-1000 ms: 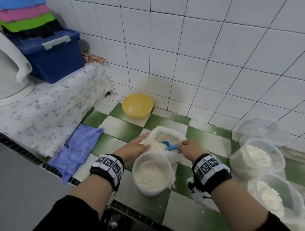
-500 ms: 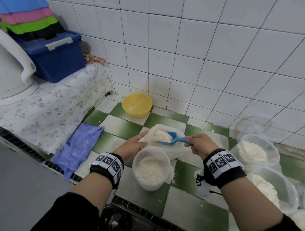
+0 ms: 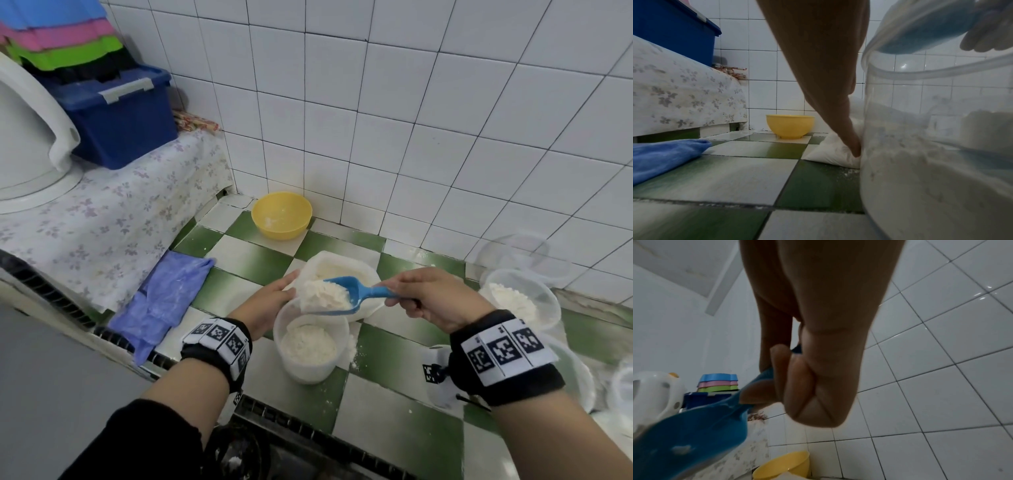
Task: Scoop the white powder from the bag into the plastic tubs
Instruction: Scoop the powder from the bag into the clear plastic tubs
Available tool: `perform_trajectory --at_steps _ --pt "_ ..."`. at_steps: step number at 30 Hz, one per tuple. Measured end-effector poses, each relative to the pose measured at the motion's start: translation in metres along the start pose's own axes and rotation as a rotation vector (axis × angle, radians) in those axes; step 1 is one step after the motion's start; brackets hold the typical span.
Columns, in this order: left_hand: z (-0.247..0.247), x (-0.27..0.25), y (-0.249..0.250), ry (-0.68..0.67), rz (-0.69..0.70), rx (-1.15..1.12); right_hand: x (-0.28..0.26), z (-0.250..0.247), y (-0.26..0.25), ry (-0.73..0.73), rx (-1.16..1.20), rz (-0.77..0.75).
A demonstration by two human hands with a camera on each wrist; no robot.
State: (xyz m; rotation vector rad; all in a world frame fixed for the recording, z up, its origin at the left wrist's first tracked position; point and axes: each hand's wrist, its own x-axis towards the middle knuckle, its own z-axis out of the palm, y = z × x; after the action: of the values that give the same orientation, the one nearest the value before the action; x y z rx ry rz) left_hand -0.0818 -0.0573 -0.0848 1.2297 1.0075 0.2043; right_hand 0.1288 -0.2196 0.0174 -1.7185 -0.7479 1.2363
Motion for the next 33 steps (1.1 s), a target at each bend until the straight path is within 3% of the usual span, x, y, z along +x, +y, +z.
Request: perform_trajectory --at_steps 7,11,16,22,26,30,33 --pt "0.001 -0.005 0.001 -0.012 -0.008 -0.006 -0.006 0.038 0.009 0.034 -0.614 -0.178" --pt "-0.001 -0.004 0.001 -0.041 -0.034 -0.034 -0.007 0.052 0.013 0.046 -0.798 -0.298" --pt "-0.005 -0.001 0.001 -0.05 -0.073 -0.074 -0.007 0.056 0.013 0.073 -0.856 -0.392" --pt "-0.008 0.005 0.002 -0.036 -0.095 -0.106 -0.008 0.04 -0.001 0.072 -0.776 -0.37" --pt "-0.01 0.009 0.002 -0.01 -0.082 -0.109 -0.006 0.021 -0.009 0.081 -0.475 -0.257" --pt "-0.013 0.015 0.003 -0.012 -0.053 -0.088 0.005 0.004 -0.002 0.174 -0.158 -0.192" --pt "-0.013 0.018 0.006 -0.007 -0.048 -0.088 0.019 -0.002 0.01 0.268 -0.144 -0.152"
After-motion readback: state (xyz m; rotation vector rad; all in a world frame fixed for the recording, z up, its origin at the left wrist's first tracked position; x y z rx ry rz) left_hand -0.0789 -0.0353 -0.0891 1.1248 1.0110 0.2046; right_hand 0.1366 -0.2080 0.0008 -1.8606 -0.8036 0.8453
